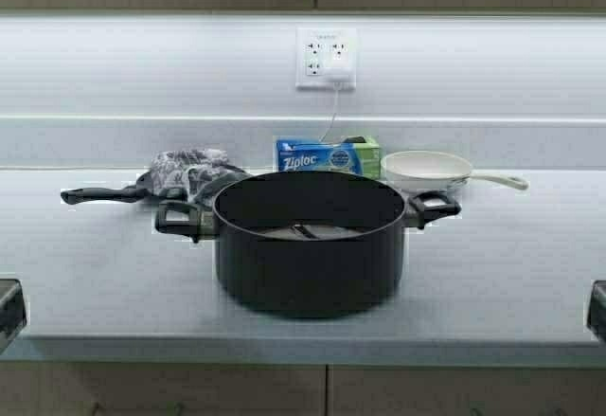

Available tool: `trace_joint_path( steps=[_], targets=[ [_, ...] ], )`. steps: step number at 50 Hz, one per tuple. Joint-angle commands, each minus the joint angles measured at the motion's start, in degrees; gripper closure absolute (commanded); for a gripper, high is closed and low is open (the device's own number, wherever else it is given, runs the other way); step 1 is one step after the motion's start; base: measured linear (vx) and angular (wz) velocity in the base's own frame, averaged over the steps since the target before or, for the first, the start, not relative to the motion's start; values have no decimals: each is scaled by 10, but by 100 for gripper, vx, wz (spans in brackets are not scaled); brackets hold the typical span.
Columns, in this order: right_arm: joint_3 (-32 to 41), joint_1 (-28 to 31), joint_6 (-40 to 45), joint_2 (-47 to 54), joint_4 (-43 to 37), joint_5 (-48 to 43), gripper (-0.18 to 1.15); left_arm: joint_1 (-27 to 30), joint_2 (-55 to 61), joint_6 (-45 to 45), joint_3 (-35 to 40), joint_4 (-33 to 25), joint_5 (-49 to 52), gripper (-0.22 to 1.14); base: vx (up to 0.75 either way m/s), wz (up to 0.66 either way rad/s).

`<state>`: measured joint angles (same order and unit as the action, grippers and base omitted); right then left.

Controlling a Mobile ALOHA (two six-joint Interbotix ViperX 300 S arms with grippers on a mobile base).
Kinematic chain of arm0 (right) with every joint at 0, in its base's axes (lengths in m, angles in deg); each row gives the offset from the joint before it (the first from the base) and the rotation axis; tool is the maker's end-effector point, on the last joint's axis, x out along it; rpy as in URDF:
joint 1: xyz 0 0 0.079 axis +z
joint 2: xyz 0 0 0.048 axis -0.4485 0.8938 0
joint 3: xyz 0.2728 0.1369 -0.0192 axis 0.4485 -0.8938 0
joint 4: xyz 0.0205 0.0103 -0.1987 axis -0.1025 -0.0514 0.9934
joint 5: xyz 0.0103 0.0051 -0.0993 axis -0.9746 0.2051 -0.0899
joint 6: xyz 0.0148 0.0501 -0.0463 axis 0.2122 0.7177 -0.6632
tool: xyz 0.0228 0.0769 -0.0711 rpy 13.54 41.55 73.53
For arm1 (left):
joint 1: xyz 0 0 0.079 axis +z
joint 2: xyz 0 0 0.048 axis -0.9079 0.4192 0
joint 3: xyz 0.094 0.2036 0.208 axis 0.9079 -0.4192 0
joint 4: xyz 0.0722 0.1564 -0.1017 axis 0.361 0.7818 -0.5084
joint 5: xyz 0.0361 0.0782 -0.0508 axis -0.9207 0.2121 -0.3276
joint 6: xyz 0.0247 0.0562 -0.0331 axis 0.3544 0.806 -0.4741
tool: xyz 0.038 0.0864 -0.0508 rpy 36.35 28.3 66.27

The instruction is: Open the cabinet, put the pot inside, then close it

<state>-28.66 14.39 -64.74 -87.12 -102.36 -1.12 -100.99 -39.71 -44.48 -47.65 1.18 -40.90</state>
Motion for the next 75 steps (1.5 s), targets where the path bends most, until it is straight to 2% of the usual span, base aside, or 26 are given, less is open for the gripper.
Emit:
trace_joint_path(
  steps=[1,5,23,41,44,46,48,53,55,57,63,75],
  targets=[
    [48,5,-60,14,-73,3,-5,-35,63,70,66,-113,-83,-9,1,-1],
    [54,5,-52,22,-73,17,-5,-45,92,85,96,-141,-99,-9,1,-1],
    [106,-37,-29,65,-64,39,-4,-33,167,86,207,-142,-111,-9,0,0],
    [153,-44,-30,109,-47,63,-2,-11,201,87,247,-143,-113,-6,0,0],
    [153,-44,-31,110,-47,63,9,-10,201,90,247,-143,-113,4,-2,1],
    [153,-44,-31,111,-48,66,21,-10,200,90,246,-144,-113,17,-3,1],
    [153,-44,-31,113,-47,71,38,-10,200,91,247,-144,-108,34,-3,0],
    [157,-44,-31,113,-47,86,89,-10,199,92,248,-142,-92,86,-3,1],
    [157,-44,-29,114,-48,88,103,-10,199,92,250,-142,-82,103,-3,3],
    [157,-44,-29,112,-50,91,106,-10,197,94,248,-142,-73,102,-2,2],
    [141,-44,-29,85,-53,117,86,-11,166,95,229,-141,-34,84,-2,2],
    [45,-46,-33,-38,-41,220,90,-17,48,108,146,-122,70,88,-1,1]
  ],
)
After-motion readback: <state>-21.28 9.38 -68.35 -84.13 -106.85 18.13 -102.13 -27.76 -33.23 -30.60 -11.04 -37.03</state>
